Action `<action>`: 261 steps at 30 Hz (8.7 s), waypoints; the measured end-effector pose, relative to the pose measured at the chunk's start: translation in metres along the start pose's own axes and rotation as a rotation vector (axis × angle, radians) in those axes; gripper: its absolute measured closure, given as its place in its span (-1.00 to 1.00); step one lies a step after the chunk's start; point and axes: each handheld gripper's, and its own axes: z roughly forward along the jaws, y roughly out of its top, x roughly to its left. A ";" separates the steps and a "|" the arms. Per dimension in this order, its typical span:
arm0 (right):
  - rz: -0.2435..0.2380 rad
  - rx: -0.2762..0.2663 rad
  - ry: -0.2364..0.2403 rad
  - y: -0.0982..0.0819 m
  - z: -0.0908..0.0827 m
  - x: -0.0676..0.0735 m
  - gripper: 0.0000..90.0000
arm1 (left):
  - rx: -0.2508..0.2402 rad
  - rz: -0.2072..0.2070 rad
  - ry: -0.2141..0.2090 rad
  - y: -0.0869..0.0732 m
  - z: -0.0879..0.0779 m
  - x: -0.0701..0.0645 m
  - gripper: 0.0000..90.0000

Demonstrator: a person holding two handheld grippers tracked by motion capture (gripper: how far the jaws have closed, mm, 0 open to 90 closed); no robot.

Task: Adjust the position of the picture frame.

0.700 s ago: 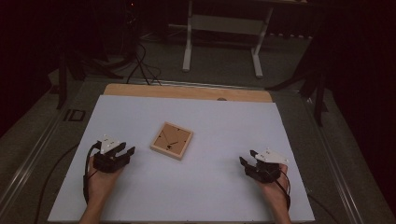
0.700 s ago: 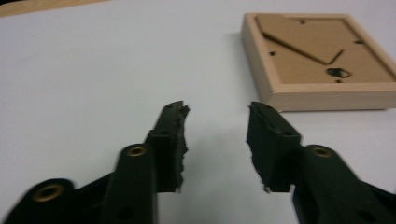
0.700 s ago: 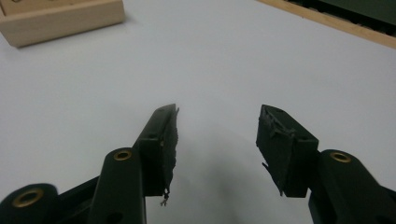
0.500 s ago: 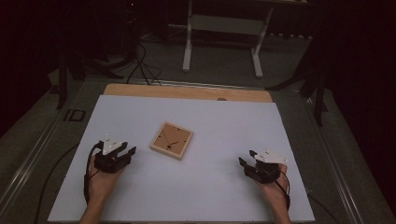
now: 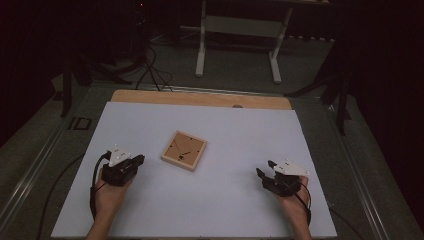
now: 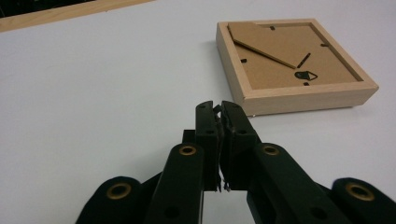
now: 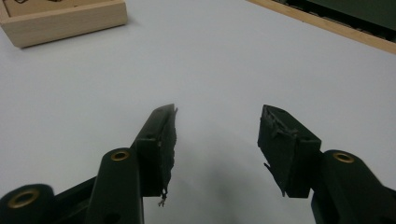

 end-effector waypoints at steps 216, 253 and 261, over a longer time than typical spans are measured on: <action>-0.184 0.048 0.372 0.034 0.073 0.130 1.00 | 0.161 0.154 -0.095 0.069 0.134 -0.031 0.99; -0.113 0.097 0.270 0.036 0.081 0.113 1.00 | 0.198 0.175 -0.120 0.050 0.107 -0.033 0.99; -0.091 0.114 0.255 0.036 0.082 0.109 1.00 | 0.209 0.189 -0.138 0.044 0.100 -0.039 0.99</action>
